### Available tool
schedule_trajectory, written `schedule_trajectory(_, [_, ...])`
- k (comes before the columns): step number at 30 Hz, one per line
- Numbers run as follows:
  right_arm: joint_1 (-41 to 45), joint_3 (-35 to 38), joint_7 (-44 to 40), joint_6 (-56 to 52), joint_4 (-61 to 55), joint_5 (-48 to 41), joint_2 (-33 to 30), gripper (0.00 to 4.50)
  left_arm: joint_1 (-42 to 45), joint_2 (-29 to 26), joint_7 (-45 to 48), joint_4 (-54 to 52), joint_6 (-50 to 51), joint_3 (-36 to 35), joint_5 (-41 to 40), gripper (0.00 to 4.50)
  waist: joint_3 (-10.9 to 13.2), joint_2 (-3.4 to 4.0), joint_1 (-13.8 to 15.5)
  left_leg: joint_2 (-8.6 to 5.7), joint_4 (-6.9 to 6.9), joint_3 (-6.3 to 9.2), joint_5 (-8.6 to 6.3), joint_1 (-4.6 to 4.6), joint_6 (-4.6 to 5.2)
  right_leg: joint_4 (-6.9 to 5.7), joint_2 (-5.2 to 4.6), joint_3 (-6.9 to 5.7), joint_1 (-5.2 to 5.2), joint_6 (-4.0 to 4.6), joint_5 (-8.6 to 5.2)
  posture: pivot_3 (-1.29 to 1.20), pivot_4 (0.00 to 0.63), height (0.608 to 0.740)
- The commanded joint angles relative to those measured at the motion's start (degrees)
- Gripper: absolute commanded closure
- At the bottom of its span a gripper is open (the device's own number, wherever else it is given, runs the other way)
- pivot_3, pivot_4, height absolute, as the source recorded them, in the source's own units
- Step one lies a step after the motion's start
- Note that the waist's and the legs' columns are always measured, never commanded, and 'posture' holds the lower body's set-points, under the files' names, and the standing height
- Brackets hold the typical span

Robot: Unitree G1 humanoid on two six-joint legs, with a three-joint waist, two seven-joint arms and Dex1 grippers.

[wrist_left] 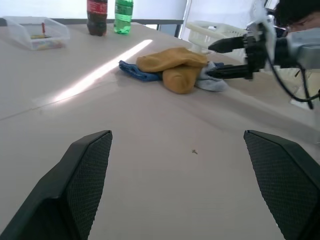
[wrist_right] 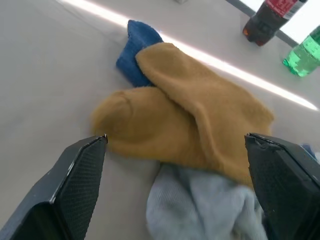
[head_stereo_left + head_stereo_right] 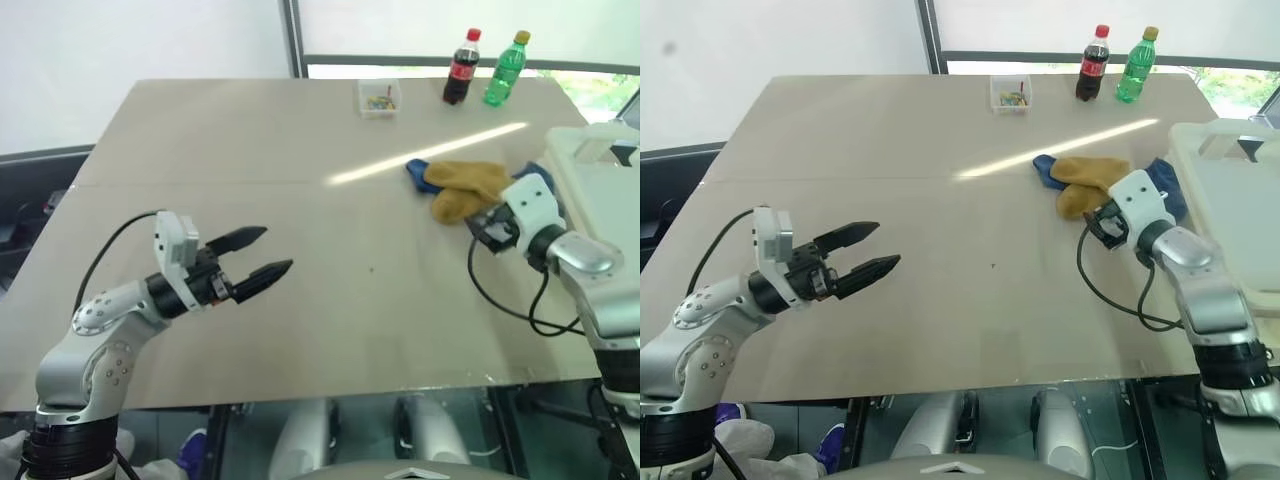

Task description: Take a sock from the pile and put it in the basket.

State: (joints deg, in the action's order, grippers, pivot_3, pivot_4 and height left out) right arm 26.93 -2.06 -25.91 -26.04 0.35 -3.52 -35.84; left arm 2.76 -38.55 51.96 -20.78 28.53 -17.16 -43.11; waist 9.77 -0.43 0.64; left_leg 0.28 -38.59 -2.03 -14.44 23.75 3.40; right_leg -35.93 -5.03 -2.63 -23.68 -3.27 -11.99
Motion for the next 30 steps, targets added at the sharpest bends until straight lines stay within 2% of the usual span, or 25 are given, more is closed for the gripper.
schedule_trajectory(1, [5.9,-1.6,0.7,7.1,9.4,3.4,1.8,0.51,1.0,1.3,-2.3,-4.4,0.0,0.2,-1.7,0.00,0.0,-0.01,0.0,0.00,0.00,-0.02,0.00,0.01,0.00,0.01,0.00,0.02,-0.01,0.00,0.00,0.00,0.150,0.737])
schedule_trajectory(9, [14.2,-2.5,2.1,16.0,26.0,7.2,5.7,0.51,-1.7,3.2,-5.5,-7.5,-0.6,0.7,-1.1,0.00,0.0,-0.01,-0.1,0.02,0.02,-0.16,0.00,0.01,0.00,0.00,0.00,0.16,-0.08,-0.01,0.01,0.00,0.150,0.737])
schedule_trajectory(12, [16.0,-1.9,2.7,18.3,30.4,7.8,6.5,1.30,-1.9,3.4,-6.3,-7.9,-0.8,0.7,-1.1,0.00,0.0,-0.01,-0.2,0.02,0.02,-0.19,0.00,-0.01,0.00,-0.02,0.01,0.18,-0.08,0.00,0.01,0.00,0.150,0.737])
schedule_trajectory(16, [17.1,-1.6,2.5,20.7,33.4,8.2,6.8,3.28,-2.3,3.4,-6.7,-8.1,-1.2,0.5,-1.1,0.00,0.0,-0.01,-0.3,0.02,0.02,-0.21,0.00,-0.01,-0.01,-0.03,0.01,0.21,-0.09,0.00,0.01,0.00,0.150,0.737])
schedule_trajectory(17, [17.2,-1.5,2.6,21.0,33.6,8.2,6.8,3.58,-2.3,3.4,-6.8,-8.0,-1.3,0.6,-1.0,0.00,0.0,-0.01,-0.3,0.02,0.02,-0.22,0.00,-0.01,-0.01,-0.03,0.01,0.21,-0.10,0.00,0.01,0.00,0.150,0.737])
schedule_trajectory(18, [17.2,-1.4,2.6,21.2,33.7,8.2,6.8,4.36,-2.3,3.4,-6.9,-8.0,-1.4,0.6,-1.0,0.00,0.0,-0.01,-0.4,0.03,0.02,-0.22,0.00,-0.01,-0.01,-0.03,0.01,0.22,-0.10,0.00,0.01,0.00,0.150,0.737])
schedule_trajectory(26, [16.6,-1.1,0.5,20.4,30.6,7.0,6.6,4.44,-1.7,3.6,-7.1,-7.4,-1.8,1.6,-0.6,0.00,0.0,0.00,-1.1,0.03,0.02,-0.23,0.00,-0.01,-0.01,-0.04,0.01,0.23,-0.10,0.00,0.02,0.00,0.150,0.737])
schedule_trajectory(30, [13.9,-2.9,-7.2,15.2,22.0,4.8,6.1,4.44,-1.4,3.4,-6.7,-6.8,-1.8,2.0,-0.2,0.00,0.0,0.00,-1.3,0.05,0.02,-0.22,0.00,-0.01,0.00,-0.04,0.02,0.23,-0.10,0.00,0.02,0.00,0.150,0.737])
